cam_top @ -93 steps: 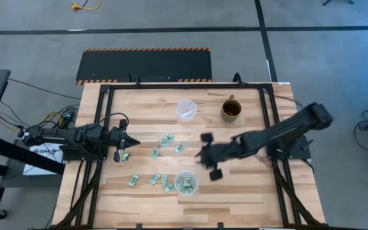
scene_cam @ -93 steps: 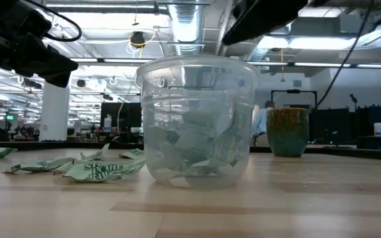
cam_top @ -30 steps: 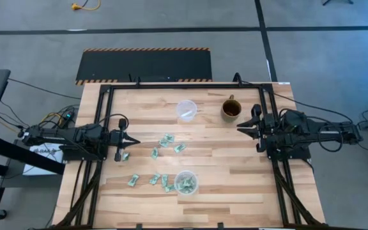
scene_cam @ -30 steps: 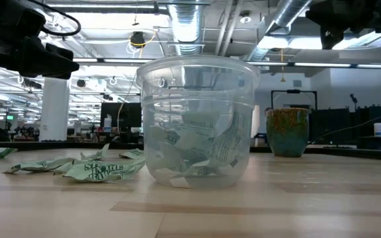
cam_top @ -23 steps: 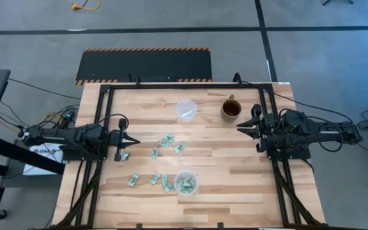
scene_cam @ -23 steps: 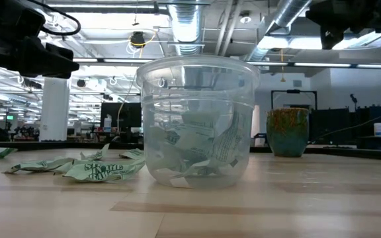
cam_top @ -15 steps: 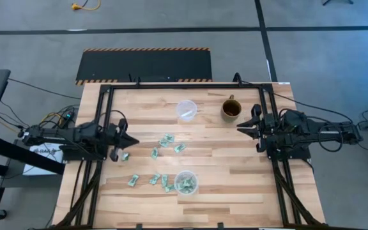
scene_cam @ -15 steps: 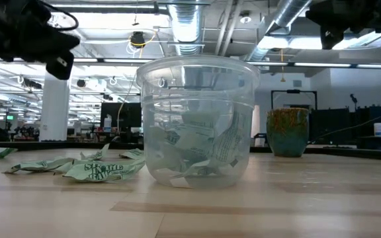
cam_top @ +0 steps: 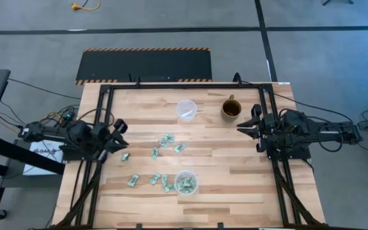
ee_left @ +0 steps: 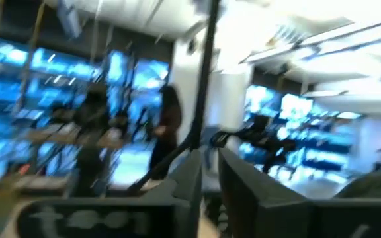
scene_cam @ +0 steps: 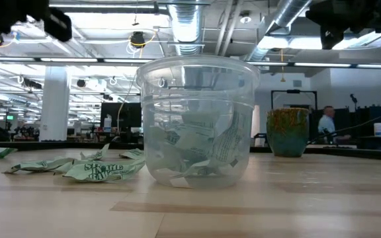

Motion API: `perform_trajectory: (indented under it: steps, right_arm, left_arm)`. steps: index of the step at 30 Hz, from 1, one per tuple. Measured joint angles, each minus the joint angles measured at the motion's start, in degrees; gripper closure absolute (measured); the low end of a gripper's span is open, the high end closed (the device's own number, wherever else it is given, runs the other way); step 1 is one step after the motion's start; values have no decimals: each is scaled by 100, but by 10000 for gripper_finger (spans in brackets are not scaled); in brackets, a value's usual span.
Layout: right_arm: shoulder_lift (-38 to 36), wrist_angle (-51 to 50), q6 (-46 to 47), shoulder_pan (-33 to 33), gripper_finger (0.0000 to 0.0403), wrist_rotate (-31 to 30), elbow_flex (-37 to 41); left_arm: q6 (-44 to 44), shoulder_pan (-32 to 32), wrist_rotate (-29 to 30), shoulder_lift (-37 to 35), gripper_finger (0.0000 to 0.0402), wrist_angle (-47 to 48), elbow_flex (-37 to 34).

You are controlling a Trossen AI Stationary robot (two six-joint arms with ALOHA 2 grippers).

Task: Pick and place Stevia / Truvia into bins
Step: Put the stevia packet into the top transparent container

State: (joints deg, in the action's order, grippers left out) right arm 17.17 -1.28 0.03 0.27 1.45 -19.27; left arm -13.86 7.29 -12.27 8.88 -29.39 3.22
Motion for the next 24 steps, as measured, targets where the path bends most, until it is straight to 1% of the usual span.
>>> perform_trajectory:
  steps: [4, 6, 7, 9, 10, 11, 15, 17, 18, 20, 24]
  right_arm:
    - [0, 0, 0, -1, 344, 0, 0]
    - [0, 0, -1, 0, 344, 0, 0]
    - [0, 0, 0, 0, 344, 0, 0]
    - [0, 0, 0, 0, 344, 0, 0]
    - [0, 0, -1, 0, 344, 0, -1]
    - [0, 0, 0, 0, 344, 0, -2]
    - [0, 0, 0, 0, 344, 0, -2]
    - [0, -2, 0, 0, 344, 0, -2]
    - [0, -2, 0, 0, 344, 0, -2]
    - [0, -2, 0, -1, 344, 0, -2]
    - [0, -2, 0, -1, 344, 0, -2]
  left_arm:
    - [399, 386, -72, 456, 301, -1030, 8]
    - [636, 552, -79, 657, 274, -1231, 31]
    - [730, 625, -77, 755, 261, -1134, 117]
    - [794, 754, -36, 922, 242, -606, 393]
    - [795, 820, 82, 1018, 234, -167, 580]
    - [797, 892, 340, 1124, 229, 349, 807]
    - [669, 1140, 2085, 1840, 219, 2584, 1813]
    - [436, 1206, 2703, 2330, 218, 3518, 2273]
    - [282, 1224, 2847, 2591, 218, 3900, 2467]
    - [-45, 1234, 2890, 3107, 218, 4396, 2771]
    - [-860, 1225, 2800, 4086, 218, 4810, 3222]
